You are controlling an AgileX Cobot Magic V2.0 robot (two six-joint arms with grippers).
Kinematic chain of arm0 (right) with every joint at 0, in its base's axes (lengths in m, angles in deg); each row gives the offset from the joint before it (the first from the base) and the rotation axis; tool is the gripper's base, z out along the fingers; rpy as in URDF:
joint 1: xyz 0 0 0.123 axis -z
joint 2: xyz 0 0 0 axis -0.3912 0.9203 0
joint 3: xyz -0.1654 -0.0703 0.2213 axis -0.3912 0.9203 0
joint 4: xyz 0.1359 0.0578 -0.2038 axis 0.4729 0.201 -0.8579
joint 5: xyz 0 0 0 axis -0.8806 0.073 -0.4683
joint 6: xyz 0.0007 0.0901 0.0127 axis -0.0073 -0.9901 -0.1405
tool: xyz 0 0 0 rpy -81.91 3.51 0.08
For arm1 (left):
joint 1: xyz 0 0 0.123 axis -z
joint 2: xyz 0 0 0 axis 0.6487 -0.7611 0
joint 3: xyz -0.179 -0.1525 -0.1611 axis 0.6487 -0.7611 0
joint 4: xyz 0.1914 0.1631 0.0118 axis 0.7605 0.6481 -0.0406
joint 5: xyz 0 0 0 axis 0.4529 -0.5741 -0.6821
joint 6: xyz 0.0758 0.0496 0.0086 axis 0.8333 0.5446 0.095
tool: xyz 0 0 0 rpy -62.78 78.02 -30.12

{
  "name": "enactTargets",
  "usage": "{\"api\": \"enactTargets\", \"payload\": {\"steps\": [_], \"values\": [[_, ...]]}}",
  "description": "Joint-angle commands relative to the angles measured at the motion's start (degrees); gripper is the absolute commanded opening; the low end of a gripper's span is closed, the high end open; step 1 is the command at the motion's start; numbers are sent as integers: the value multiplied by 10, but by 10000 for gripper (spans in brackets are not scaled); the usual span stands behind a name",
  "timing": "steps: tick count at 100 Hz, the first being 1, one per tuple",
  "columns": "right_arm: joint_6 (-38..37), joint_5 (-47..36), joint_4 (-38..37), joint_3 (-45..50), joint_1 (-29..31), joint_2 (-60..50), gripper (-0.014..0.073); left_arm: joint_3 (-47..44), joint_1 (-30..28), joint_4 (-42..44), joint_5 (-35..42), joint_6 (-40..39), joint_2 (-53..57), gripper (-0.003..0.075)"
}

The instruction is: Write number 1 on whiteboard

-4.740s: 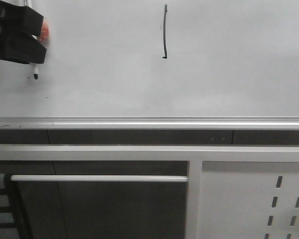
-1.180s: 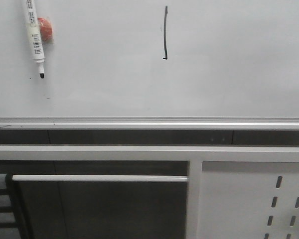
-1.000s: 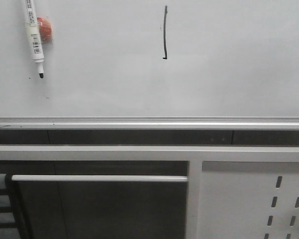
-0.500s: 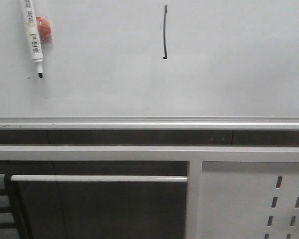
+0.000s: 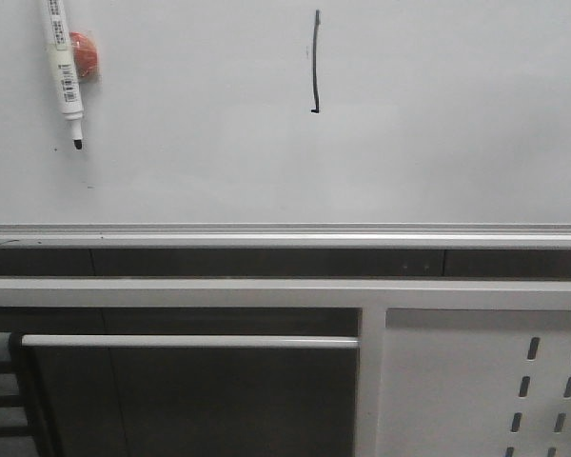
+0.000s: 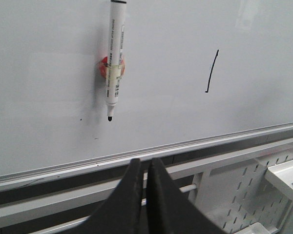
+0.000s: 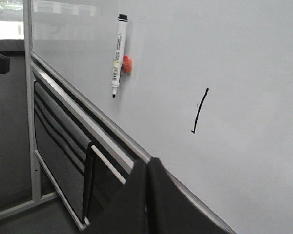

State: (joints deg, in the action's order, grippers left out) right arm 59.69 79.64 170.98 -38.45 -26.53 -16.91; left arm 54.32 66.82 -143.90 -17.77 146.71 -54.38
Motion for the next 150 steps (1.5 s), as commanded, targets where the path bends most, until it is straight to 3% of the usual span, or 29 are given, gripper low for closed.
{"api": "enactTargets", "payload": {"steps": [1, 13, 38, 50, 70, 82, 113, 150], "values": [[1, 16, 13, -14, -1, -1, -78, 20, -11, 77, 14, -113, -5, -18], [1, 16, 13, -14, -1, -1, -78, 16, -38, 281, 34, -338, -5, -18], [1, 16, 13, -14, -1, -1, -79, 16, -144, 733, -10, -788, 3, -18], [1, 16, 13, -14, -1, -1, -79, 16, -218, 851, -42, -901, 27, -18], [1, 15, 13, -14, -1, -1, -79, -26, -314, 922, -11, -928, 101, -18], [1, 15, 13, -14, -1, -1, -79, -64, -338, 965, -8, -931, 142, -18], [1, 13, 13, -14, -1, -1, -79, -64, -319, 1041, -83, -970, 140, -18], [1, 13, 13, -14, -1, -1, -79, -64, -240, 1082, -93, -976, 140, -18]]}}
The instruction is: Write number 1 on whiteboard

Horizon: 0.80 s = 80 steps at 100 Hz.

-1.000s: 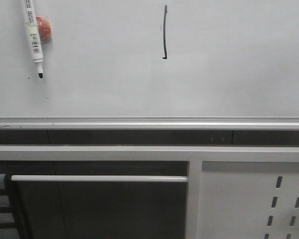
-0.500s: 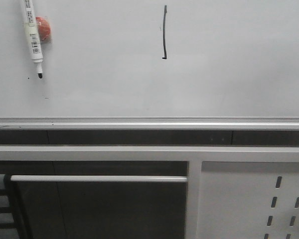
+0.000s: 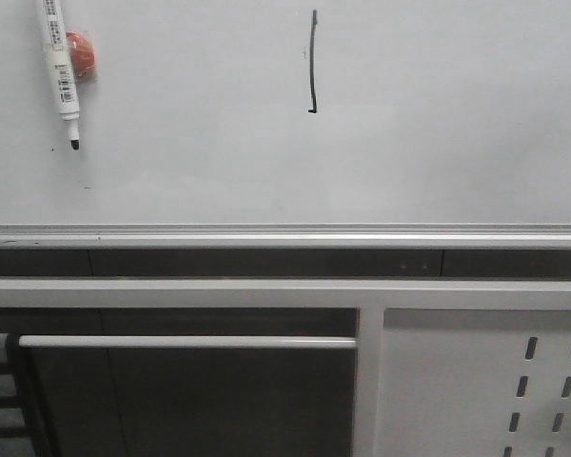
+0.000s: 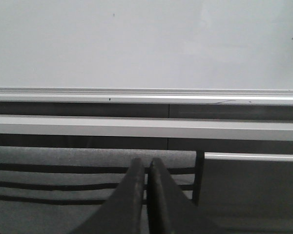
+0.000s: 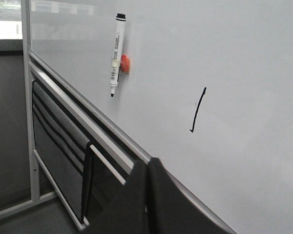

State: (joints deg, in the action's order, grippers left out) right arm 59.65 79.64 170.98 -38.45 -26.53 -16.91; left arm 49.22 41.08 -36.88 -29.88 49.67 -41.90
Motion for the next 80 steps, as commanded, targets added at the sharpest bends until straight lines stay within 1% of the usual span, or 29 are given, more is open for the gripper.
{"api": "enactTargets", "payload": {"steps": [1, 17, 80], "values": [[1, 13, 13, -14, -1, -1, -79, -13, 19, 12, 29, -6, 15, -18], [1, 13, 13, -14, -1, -1, -79, -13, 31, 8, 29, -6, 15, -18], [1, 12, 13, -14, -1, -1, -79, -13, 31, 10, 29, -6, 15, -18]]}}
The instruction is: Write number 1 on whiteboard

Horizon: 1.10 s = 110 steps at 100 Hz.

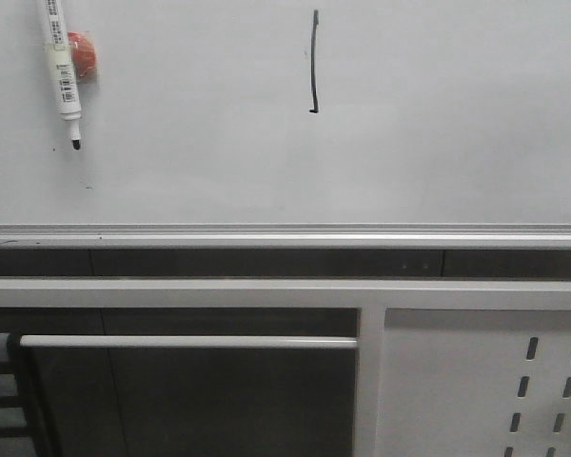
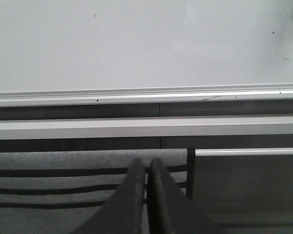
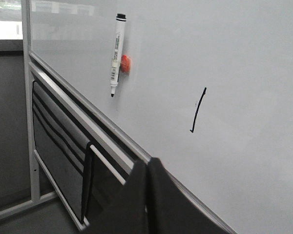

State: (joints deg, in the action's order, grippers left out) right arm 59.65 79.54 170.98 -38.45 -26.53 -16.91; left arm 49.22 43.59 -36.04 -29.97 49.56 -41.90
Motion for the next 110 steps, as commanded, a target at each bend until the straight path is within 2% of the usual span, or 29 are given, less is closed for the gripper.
{"api": "enactTargets", "payload": {"steps": [1, 110], "values": [[1, 13, 13, -14, -1, -1, -79, -13, 6, 2, 29, -4, 15, -18], [8, -24, 13, -14, -1, -1, -79, -13, 6, 2, 29, -4, 15, -18]]}}
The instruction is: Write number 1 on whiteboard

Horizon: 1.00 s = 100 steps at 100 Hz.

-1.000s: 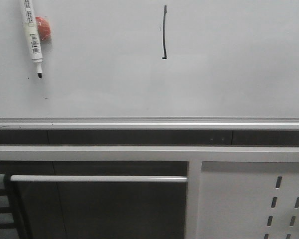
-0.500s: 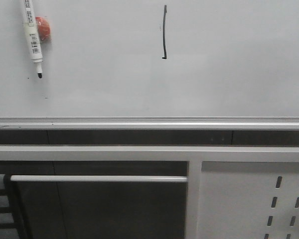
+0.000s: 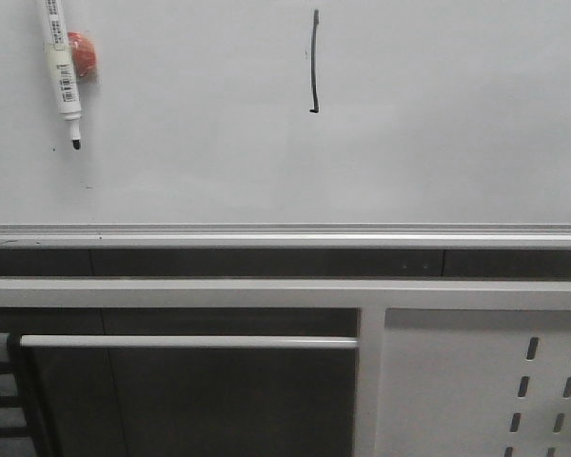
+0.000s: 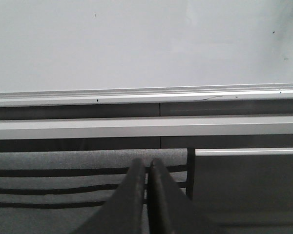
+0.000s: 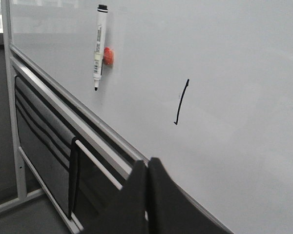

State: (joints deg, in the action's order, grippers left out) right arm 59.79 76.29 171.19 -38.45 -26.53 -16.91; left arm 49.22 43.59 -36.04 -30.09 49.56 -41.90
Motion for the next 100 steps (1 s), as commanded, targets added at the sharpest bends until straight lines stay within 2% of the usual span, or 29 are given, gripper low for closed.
{"api": "enactTargets", "payload": {"steps": [1, 7, 11, 19, 23, 28, 43, 61, 66, 75, 81, 100], "values": [[6, 9, 10, -14, -1, -1, -79, -13, 6, 2, 31, -4, 15, -18], [-25, 9, -23, -14, -1, -1, -79, -13, 6, 2, 31, -4, 15, -18], [-96, 9, -82, -14, -1, -1, -79, -13, 6, 2, 31, -4, 15, -18], [-317, 8, -291, -11, -1, -1, -79, -13, 6, 2, 31, -4, 15, -18], [-397, 7, -389, -8, 0, -1, -79, -13, 6, 2, 31, -4, 15, -18], [-480, 7, -470, -2, 1, -1, -79, -13, 6, 2, 31, -4, 15, -18], [-677, 12, -575, 26, 51, -1, -79, -13, 6, 2, 31, -4, 15, -18], [-979, 50, -782, 52, 180, -1, -79, -13, 6, 2, 31, -4, 15, -18], [-1043, 68, -838, 52, 219, -1, -79, -13, 6, 2, 31, -4, 15, -18], [-1125, 85, -917, 52, 289, -4, -79, -13, 6, 2, 31, -4, 15, -18], [-1150, 99, -976, 54, 330, -21, -79, -13, 6, 2, 31, -4, 15, -18], [-1250, 104, -1103, 80, 412, -96, -79, -13, 6, 2, 31, -4, 15, -18]]}}
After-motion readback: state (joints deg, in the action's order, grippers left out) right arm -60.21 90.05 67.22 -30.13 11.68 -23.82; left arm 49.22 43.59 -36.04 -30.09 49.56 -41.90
